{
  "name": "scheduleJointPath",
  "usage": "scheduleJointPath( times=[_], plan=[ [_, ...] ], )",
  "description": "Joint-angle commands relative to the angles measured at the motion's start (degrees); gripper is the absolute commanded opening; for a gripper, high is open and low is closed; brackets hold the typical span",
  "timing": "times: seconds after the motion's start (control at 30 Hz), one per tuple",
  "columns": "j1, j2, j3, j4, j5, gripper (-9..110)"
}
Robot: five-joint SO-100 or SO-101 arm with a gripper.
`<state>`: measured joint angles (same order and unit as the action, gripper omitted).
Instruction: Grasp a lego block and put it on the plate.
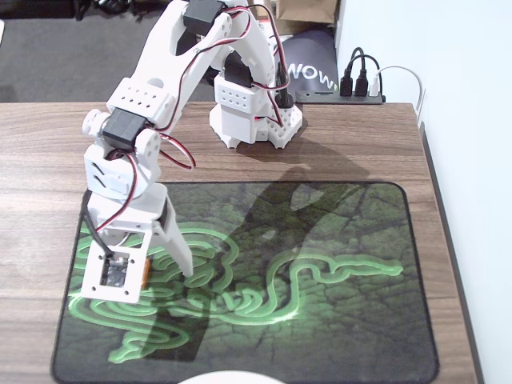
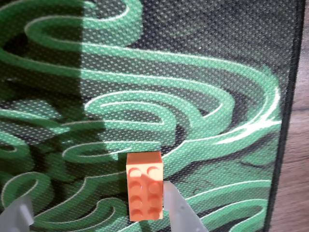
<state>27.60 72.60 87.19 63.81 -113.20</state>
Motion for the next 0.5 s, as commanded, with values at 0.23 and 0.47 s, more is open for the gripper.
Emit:
scheduleJointPath(
  times=[0.23,0.47],
  plan=[
    [0.26,-0.70,-2.99,-0.62,-0.35,31],
    [0.62,-2.11,-2.99,-0.79,-0.53,25]
  ],
)
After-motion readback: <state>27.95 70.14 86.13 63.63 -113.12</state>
